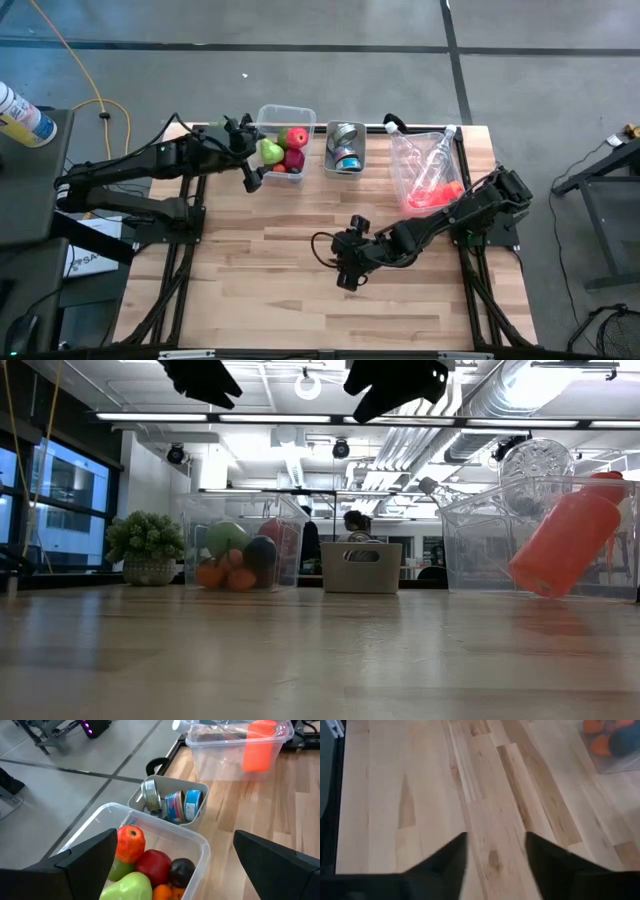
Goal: Pick & Place Food Item
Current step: Return to Home Position
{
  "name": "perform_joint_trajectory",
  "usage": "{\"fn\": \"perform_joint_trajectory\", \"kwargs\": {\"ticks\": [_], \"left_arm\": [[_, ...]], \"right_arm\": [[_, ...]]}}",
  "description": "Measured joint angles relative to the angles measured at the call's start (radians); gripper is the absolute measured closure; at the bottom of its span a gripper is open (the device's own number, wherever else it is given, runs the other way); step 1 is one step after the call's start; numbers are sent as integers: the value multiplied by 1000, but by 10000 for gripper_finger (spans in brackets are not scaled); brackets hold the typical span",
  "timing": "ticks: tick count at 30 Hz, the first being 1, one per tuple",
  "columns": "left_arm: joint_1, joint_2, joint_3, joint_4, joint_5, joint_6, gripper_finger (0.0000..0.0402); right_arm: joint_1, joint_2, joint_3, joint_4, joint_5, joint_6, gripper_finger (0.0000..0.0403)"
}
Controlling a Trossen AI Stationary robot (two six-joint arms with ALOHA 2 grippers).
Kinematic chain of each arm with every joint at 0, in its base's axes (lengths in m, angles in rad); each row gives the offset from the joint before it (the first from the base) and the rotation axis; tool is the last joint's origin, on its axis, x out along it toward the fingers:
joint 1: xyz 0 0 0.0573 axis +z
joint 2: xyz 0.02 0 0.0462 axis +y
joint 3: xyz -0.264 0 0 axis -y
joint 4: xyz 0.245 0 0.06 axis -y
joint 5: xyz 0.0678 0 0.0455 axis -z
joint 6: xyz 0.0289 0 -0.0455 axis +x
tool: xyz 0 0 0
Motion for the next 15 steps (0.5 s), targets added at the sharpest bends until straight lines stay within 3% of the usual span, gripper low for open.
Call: {"fn": "perform_joint_trajectory", "kwargs": {"ticks": [7, 15], "left_arm": [[0, 29, 0, 99, 0, 11, 12], [0, 56, 0, 108, -5, 142, 12]], "right_arm": [[-22, -1, 0, 0, -25, -74, 385], [-40, -124, -1, -47, -133, -46, 401]]}}
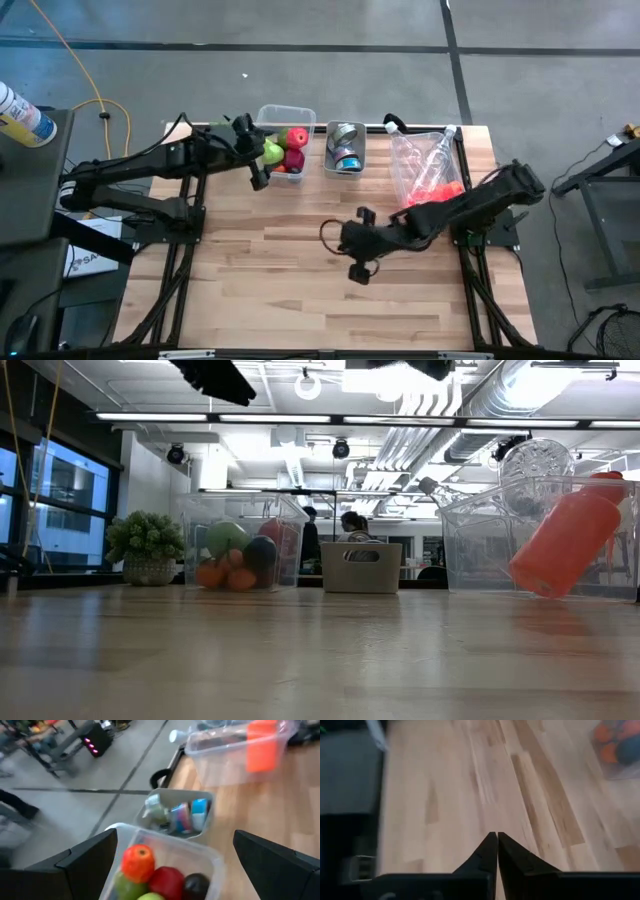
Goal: Pick & Place Food Item
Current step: Return to Home Position
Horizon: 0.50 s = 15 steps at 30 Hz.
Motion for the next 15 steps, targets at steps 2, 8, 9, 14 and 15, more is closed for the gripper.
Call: {"fn": "perform_joint_trajectory", "kwargs": {"ticks": [2, 8, 9, 14, 15], "left_arm": [[-1, -11, 0, -11, -51, 21, 12], [5, -91, 0, -37, -255, -24, 17], [7, -110, 0, -62, -236, -42, 22], [8, -215, -44, -149, -50, -147, 72], [8, -235, -65, -147, -37, -158, 87]], "right_arm": [[17, -61, 0, -7, -7, 6, 401], [82, -294, 0, -103, 144, -179, 401], [91, -336, 0, -115, 182, -198, 402], [121, -546, -95, -65, 220, -312, 401], [126, -590, -143, -17, 215, -332, 402]]}}
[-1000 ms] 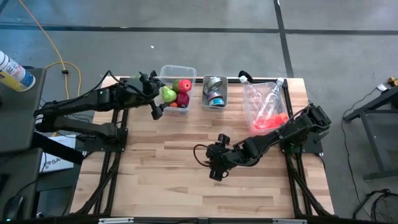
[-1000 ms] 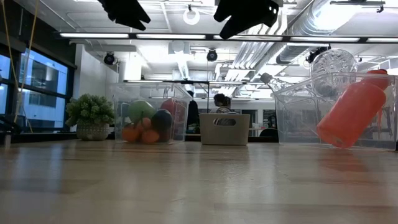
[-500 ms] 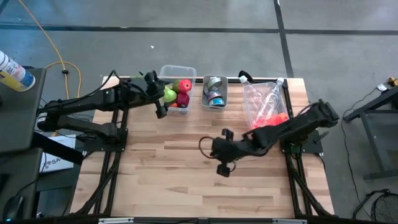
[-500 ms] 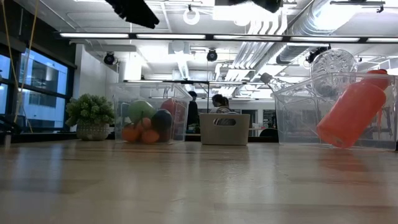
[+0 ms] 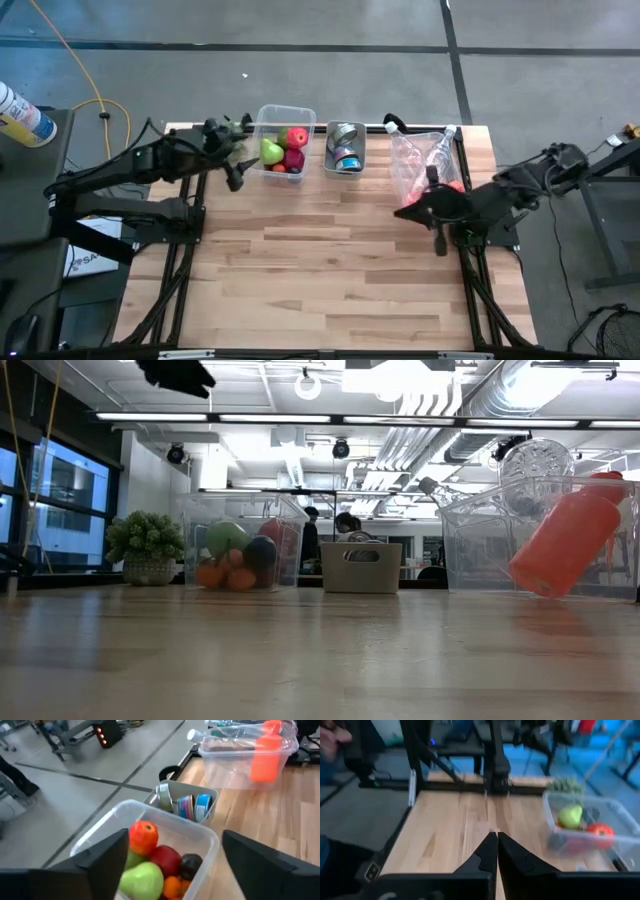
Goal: Pick & Place Food Item
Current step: Return to Home Position
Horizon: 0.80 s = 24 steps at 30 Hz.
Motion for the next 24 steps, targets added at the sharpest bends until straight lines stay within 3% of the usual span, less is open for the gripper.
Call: {"fn": "perform_joint_trajectory", "kwargs": {"ticks": [8, 13, 19, 24], "left_arm": [[0, -165, -198, 46, 1, -120, 234], [-18, -283, -332, 103, 1, -206, 323], [-52, -411, -482, 155, -9, -234, 388], [-56, -489, -570, 168, -20, -283, 400]], "right_arm": [[-44, -333, -572, 580, -20, -164, 402], [-135, -475, -829, 884, -290, -138, 402], [-241, -544, -950, 926, -295, -62, 401], [-299, -554, -1037, 947, -355, -88, 401]]}}
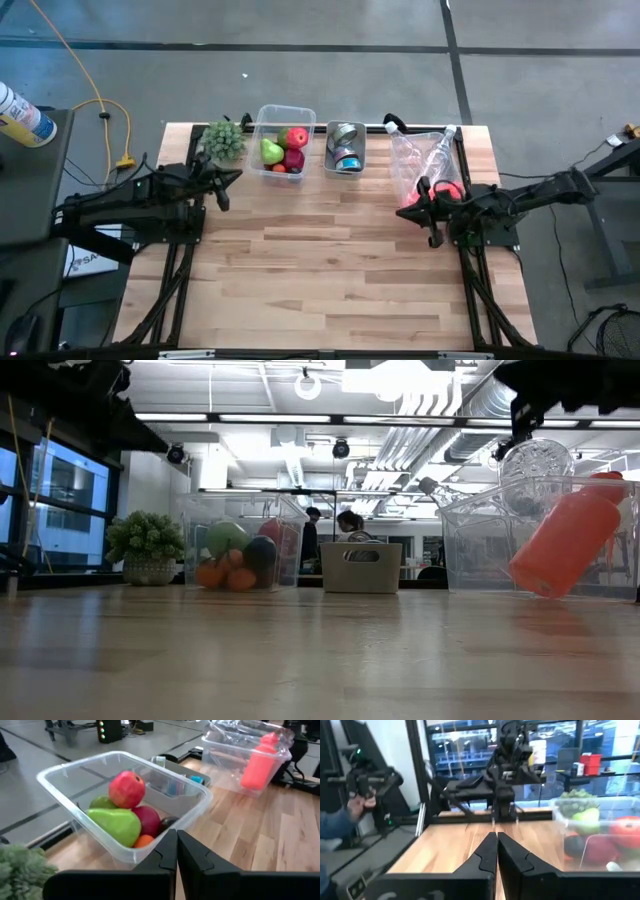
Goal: Pick & Place Food Item
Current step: Return to Home Position
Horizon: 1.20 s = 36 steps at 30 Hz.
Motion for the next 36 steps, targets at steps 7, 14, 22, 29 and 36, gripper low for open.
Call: {"fn": "perform_joint_trajectory", "kwargs": {"ticks": [7, 14, 22, 29, 36], "left_arm": [[-34, -46, -51, -15, 52, -40, 401], [-96, -47, -51, -21, 146, -40, 401], [-175, -46, -52, -23, 145, -78, 401], [-253, -55, -148, 9, 134, -85, 401], [-300, -161, -232, 59, 119, -47, 401]], "right_arm": [[-29, 0, -146, 223, -45, 50, 401], [-28, -1, -215, 342, -118, 49, 401], [-28, 0, -215, 313, -118, 54, 401], [-28, 3, -216, 289, -56, 133, 401], [-28, 8, -216, 221, -54, 132, 401]]}}
